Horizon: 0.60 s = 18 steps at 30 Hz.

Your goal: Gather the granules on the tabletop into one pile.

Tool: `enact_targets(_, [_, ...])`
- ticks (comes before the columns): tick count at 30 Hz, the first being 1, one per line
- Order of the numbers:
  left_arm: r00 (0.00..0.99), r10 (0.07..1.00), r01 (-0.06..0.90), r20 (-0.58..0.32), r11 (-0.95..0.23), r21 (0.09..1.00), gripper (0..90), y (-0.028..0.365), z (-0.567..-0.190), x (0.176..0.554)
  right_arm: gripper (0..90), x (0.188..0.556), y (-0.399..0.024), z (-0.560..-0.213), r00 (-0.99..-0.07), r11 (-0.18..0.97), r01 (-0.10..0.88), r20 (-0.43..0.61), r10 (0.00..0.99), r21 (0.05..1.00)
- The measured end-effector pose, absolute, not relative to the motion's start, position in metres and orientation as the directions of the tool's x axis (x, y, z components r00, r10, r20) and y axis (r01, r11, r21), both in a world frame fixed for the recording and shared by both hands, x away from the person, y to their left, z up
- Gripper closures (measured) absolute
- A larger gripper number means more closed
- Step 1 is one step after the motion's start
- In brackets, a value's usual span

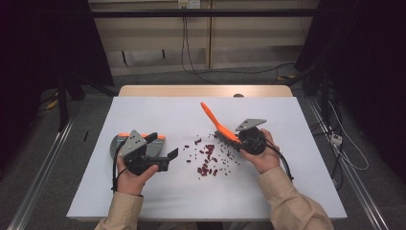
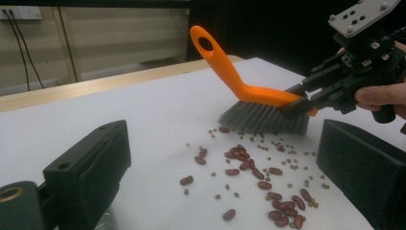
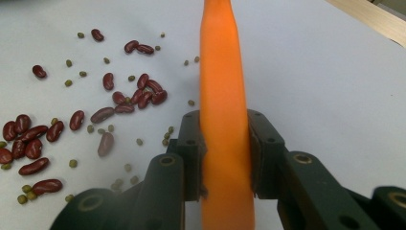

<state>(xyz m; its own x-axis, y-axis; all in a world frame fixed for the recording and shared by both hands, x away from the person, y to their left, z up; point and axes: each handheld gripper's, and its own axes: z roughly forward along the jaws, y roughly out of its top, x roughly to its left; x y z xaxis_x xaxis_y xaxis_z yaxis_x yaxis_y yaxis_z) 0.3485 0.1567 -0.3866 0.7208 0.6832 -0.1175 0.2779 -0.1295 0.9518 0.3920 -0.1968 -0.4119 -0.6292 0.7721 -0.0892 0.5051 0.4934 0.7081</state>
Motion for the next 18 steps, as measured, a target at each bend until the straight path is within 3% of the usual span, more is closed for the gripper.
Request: enact_targets(18, [0.719, 0.684, 0.276, -0.120, -0.123, 0.953, 4.6, 0.1582, -0.3854, 0.3480, 71.4, 0.3856, -0.1866, -0.4098, -0.658, 0.527, 0.487, -0.104, 0.746, 0.696])
